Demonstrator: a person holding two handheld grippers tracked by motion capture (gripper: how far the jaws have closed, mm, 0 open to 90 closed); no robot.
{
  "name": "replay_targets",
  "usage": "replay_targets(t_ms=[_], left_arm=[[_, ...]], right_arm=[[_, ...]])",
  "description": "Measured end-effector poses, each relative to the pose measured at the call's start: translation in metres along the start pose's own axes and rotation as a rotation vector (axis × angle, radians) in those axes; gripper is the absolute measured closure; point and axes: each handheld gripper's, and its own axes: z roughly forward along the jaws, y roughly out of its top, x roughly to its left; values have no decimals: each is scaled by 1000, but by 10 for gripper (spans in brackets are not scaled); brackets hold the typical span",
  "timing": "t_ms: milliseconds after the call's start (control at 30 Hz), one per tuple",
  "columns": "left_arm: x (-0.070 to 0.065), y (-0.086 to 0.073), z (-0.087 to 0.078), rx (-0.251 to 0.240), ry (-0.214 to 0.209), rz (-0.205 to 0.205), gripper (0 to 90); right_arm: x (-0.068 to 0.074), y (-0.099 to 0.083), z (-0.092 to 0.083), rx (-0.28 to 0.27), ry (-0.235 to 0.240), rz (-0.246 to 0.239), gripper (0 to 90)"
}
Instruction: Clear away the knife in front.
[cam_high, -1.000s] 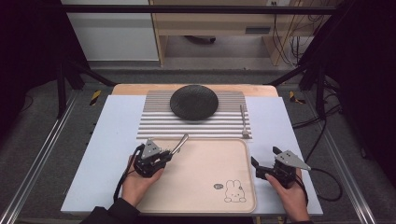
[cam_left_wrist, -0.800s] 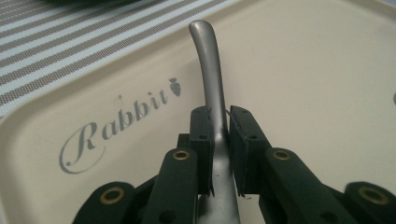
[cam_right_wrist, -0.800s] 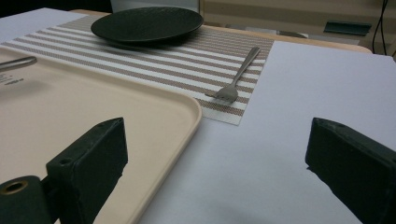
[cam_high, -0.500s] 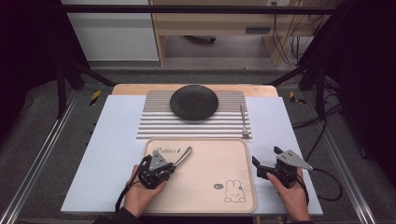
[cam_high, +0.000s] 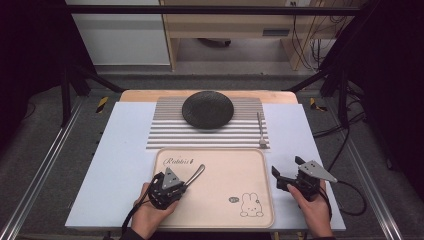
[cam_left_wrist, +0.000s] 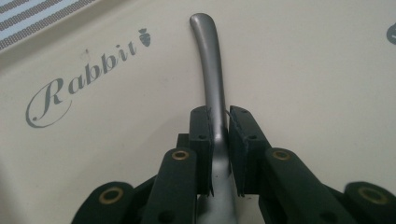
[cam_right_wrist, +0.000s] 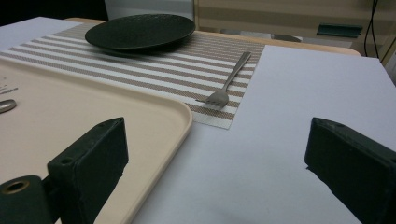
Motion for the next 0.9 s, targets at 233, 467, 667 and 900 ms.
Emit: replay_targets(t_ms=[233,467,667,900], left_arm=[[0,-6,-2,-2,6,-26,798],[-4,2,-8,-62,12,3,822],[-12,18,4,-29,-9,78,900],[-10,33,22,15,-32,82,900]], right_arm=[[1,0,0,2,8,0,60],[1,0,0,3,8,-2,59],[2,0,0,2,10,-6,59],[1,1,-2,-8,13,2,60]])
